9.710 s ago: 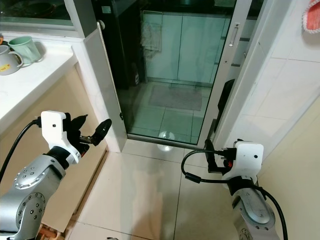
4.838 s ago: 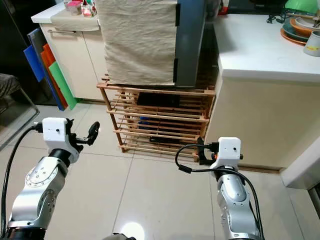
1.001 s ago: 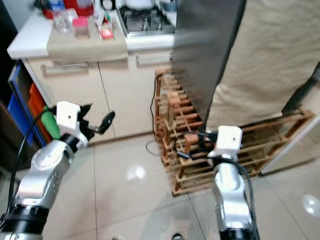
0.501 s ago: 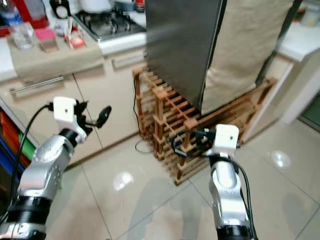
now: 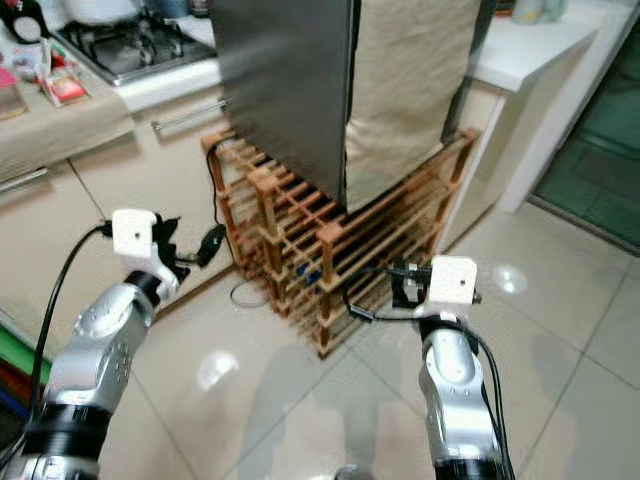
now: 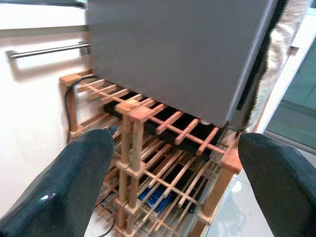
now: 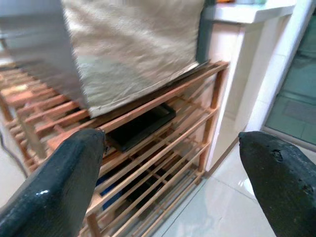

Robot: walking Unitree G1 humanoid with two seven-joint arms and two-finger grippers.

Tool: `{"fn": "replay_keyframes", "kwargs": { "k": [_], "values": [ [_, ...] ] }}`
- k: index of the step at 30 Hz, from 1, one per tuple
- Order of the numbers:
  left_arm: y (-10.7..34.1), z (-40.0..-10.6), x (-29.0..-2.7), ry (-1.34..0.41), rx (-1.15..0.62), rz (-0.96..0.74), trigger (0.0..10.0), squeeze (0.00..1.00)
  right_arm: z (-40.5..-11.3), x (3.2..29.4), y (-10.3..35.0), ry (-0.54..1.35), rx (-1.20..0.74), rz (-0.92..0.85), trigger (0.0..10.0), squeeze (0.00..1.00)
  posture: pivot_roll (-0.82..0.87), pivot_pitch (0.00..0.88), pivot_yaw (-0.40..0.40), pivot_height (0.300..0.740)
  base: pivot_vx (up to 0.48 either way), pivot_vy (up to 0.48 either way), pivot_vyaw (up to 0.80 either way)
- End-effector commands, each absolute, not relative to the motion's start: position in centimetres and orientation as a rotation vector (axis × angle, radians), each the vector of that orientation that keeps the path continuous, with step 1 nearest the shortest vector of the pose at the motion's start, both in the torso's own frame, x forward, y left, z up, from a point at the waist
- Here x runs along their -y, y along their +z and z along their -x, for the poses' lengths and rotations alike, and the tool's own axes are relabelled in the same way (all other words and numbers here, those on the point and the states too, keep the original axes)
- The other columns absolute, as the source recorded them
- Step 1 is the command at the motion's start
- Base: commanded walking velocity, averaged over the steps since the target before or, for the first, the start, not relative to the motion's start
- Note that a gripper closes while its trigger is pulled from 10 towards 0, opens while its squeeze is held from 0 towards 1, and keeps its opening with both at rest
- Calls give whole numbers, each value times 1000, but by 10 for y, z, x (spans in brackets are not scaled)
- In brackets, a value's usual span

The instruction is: Restocking fridge

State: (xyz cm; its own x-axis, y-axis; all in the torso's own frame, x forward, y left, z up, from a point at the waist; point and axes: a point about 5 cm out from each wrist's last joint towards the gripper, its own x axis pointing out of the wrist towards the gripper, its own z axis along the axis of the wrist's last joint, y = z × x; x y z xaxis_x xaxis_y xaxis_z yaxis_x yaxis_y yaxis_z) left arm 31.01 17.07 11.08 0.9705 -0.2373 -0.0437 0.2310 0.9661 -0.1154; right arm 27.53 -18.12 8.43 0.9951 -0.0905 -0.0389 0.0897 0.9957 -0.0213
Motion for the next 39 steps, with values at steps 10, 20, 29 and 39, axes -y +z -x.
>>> {"fn": "replay_keyframes", "kwargs": {
  "k": [10, 20, 29, 39],
  "values": [
    [124, -324, -164, -209, -5, 167, 10000, 0, -285, 180, 95, -63, -6, 29, 10000, 0, -62, 0, 46, 740, 355, -210, -633],
    [132, -326, -171, -210, 37, 164, 10000, 0, -293, 174, 100, -20, 8, 47, 10000, 0, -50, 0, 34, 740, 0, 192, -294],
    [131, -327, -166, -211, 39, 155, 10000, 0, -291, 177, 100, -30, 20, 40, 10000, 0, -63, 0, 41, 740, 0, 452, -699],
    [141, -328, -163, -195, 77, 160, 10000, 0, -289, 177, 101, -24, 29, 51, 10000, 0, -68, 0, 45, 740, 0, 0, 0]
  ]
}}
